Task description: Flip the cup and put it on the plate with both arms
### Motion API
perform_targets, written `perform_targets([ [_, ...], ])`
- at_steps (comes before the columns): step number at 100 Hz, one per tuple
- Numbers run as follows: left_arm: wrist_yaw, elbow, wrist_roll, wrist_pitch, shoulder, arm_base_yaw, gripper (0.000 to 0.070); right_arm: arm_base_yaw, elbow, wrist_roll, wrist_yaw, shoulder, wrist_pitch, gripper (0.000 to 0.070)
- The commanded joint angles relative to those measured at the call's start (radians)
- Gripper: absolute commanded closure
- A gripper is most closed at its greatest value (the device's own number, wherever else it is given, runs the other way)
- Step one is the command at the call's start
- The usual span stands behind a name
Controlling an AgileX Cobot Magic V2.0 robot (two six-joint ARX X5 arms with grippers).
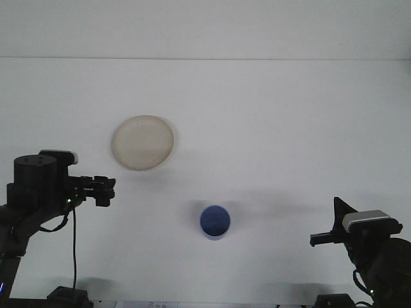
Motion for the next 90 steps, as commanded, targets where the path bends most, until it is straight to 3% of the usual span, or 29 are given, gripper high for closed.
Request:
perform_targets([
  [1,0.060,0.022,-0.021,0.002,0.042,-0.042,0.0272,0.000,0.010,0.006,0.003,0.005,0.010,0.0700],
  [42,0.066,0.025,-0.087,0.163,0.312,-0.433,0.0272,0.000,0.010,0.006,0.003,0.005,0.009,0.0700],
  [90,0.068,0.069,-0.076,0.247,0.527,-0.620,0.0272,0.000,0.010,0.006,0.003,0.005,0.009,0.0700],
])
